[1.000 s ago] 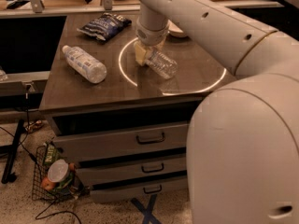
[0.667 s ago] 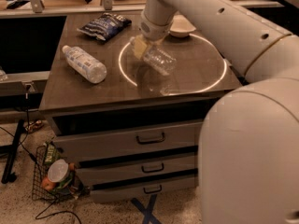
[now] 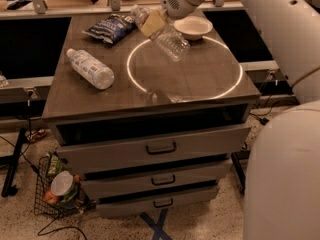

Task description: Place water bottle upright

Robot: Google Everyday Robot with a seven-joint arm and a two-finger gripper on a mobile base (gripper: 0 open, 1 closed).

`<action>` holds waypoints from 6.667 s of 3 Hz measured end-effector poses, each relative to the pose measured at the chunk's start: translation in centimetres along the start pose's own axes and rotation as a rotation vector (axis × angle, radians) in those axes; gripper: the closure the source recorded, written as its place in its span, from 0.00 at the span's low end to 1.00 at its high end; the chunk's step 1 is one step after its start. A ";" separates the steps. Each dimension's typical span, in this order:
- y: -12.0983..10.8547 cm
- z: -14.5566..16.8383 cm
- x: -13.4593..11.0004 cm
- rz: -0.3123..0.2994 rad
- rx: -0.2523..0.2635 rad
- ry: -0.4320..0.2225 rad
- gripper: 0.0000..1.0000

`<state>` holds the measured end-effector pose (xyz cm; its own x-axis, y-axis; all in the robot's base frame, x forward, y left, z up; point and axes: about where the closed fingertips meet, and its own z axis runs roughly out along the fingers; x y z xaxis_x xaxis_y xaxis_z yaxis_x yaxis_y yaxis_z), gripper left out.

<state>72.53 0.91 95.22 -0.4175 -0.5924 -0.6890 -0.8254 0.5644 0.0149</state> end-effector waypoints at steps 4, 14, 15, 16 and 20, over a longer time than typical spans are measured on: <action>-2.3 -11.0 0.7 -0.261 -0.195 -0.635 1.00; -9.7 -11.0 13.9 -0.224 -0.160 -1.199 0.52; -9.6 -10.8 14.0 -0.218 -0.170 -1.201 0.28; -9.6 -10.7 14.1 -0.214 -0.171 -1.201 0.05; -9.8 -29.1 17.9 -0.256 0.226 -0.922 0.00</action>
Offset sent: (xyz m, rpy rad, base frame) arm -0.0305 -0.0895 0.0970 0.5097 -0.4285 0.3258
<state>62.07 -32.00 103.82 0.3033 -0.0857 -0.9490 -0.7176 0.6347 -0.2867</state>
